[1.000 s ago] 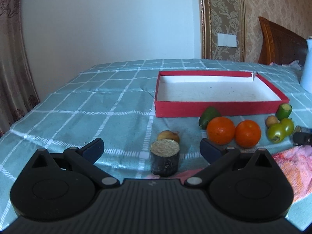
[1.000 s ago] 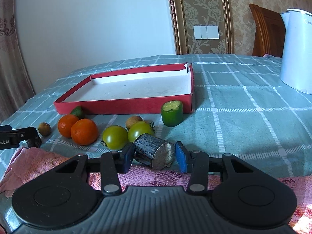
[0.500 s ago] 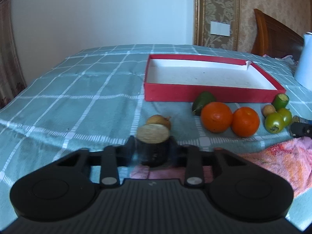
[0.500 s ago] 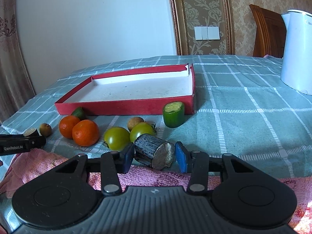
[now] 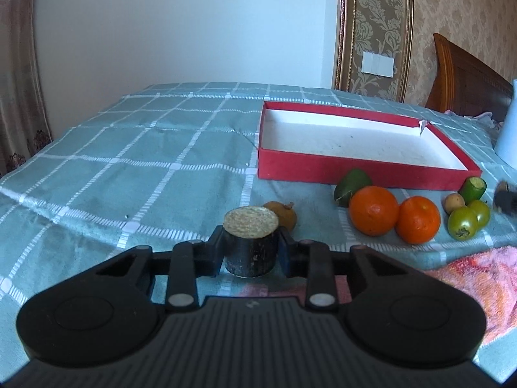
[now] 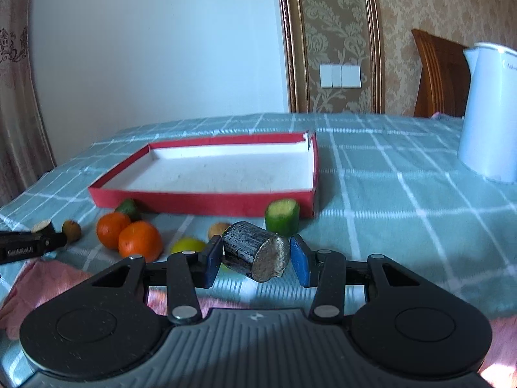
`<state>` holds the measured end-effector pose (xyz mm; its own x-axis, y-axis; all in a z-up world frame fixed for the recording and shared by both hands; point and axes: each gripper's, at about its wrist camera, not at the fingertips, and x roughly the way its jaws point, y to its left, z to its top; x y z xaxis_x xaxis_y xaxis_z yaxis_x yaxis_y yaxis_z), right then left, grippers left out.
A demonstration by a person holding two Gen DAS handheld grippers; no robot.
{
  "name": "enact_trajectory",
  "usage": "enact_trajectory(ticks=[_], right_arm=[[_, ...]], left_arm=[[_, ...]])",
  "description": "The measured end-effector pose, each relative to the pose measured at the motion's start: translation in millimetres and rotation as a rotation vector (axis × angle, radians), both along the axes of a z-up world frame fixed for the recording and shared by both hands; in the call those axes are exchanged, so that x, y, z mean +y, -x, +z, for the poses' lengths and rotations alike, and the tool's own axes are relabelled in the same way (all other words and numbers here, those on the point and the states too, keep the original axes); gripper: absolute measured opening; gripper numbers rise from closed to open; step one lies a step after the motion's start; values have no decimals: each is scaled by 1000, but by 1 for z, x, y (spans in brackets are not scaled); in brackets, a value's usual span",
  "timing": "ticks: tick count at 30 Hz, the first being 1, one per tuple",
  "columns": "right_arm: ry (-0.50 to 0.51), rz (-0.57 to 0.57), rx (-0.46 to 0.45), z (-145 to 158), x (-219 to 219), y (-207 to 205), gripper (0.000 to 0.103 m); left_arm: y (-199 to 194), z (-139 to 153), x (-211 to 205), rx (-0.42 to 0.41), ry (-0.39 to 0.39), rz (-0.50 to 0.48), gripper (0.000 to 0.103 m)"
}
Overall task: Organize fruits
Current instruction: 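Carry the log into the red tray and open the right tool while the left holds the stump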
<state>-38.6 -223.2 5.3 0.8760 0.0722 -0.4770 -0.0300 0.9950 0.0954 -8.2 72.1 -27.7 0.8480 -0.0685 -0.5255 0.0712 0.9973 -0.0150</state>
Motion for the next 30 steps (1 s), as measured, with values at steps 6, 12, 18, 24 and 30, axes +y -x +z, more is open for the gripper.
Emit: enact_trajectory(ticks=[6, 12, 18, 24, 30], right_arm=[[38, -20, -18, 7, 1, -25, 44], [85, -28, -49, 19, 4, -55, 44], [88, -35, 5, 13, 8, -113, 44], [84, -61, 111, -7, 4, -161, 44], [73, -68, 136, -15, 3, -172, 44]], left_arm=[[0, -2, -2, 6, -5, -18, 30], [-1, -4, -2, 7, 4, -24, 30], [-3, -4, -1, 9, 8, -26, 30], [-3, -4, -1, 9, 0, -29, 30], [-4, -4, -1, 12, 7, -29, 30]])
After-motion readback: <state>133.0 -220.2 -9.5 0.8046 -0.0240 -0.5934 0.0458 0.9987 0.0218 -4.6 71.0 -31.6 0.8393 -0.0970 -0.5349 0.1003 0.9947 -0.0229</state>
